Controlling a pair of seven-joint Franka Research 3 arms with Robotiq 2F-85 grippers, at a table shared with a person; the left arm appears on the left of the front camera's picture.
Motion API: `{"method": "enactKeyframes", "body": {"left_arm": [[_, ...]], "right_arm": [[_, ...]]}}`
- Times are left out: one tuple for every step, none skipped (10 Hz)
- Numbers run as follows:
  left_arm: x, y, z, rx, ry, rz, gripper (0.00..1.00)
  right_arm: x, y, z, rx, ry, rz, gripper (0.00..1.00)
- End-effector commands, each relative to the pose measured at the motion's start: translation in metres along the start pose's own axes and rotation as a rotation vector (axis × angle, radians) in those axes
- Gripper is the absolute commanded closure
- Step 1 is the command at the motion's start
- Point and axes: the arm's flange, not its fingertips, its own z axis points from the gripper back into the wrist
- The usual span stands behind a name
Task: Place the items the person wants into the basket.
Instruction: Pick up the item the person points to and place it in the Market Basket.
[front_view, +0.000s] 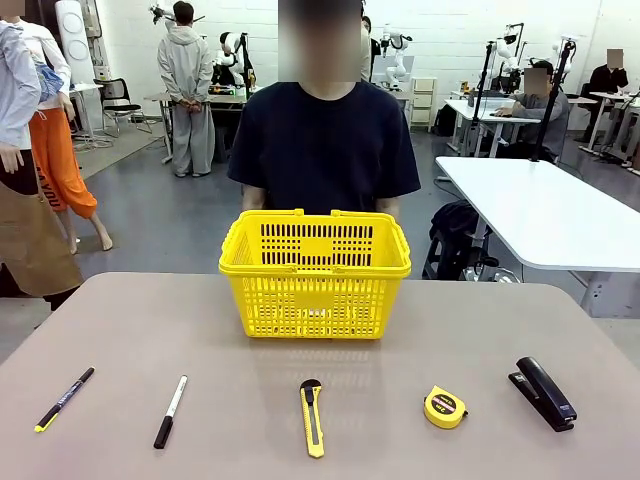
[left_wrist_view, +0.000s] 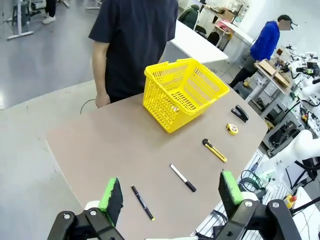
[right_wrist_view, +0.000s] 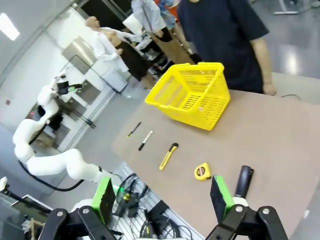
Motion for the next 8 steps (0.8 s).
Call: {"method": "enactKeyframes", "body": {"left_arm": [[0.004, 0.001, 0.004, -0.021, 0.017, -0.028, 0.0], [0.005, -0.007, 0.0, -0.048, 0.081, -0.068, 0.0], [-0.004, 0.002, 0.003, -0.004, 0.007, 0.0, 0.0], [-0.004, 0.002, 0.003, -0.004, 0.007, 0.0, 0.0], [-0.004, 0.002, 0.003, -0.004, 0.007, 0.0, 0.0], [-0.004, 0.002, 0.003, -0.004, 0.007, 0.0, 0.0], [-0.004, 0.002, 0.003, -0.004, 0.007, 0.0, 0.0], [-0.004, 0.002, 0.003, -0.004, 0.007, 0.0, 0.0]], "right_arm": [[-0.007, 0.012, -0.01, -0.043, -0.027, 0.053, 0.0], [-0.006, 0.018, -0.013, -0.022, -0.001, 0.092, 0.0], [0.0, 0.009, 0.002, -0.033, -0.002, 0.013, 0.0], [0.0, 0.009, 0.002, -0.033, -0.002, 0.013, 0.0], [0.0, 0.009, 0.002, -0.033, -0.002, 0.013, 0.0], [0.0, 0.009, 0.002, -0.033, -0.002, 0.013, 0.0], [0.0, 0.009, 0.002, -0.033, -0.002, 0.013, 0.0], [0.0, 0.009, 0.002, -0.033, -0.002, 0.013, 0.0]]}}
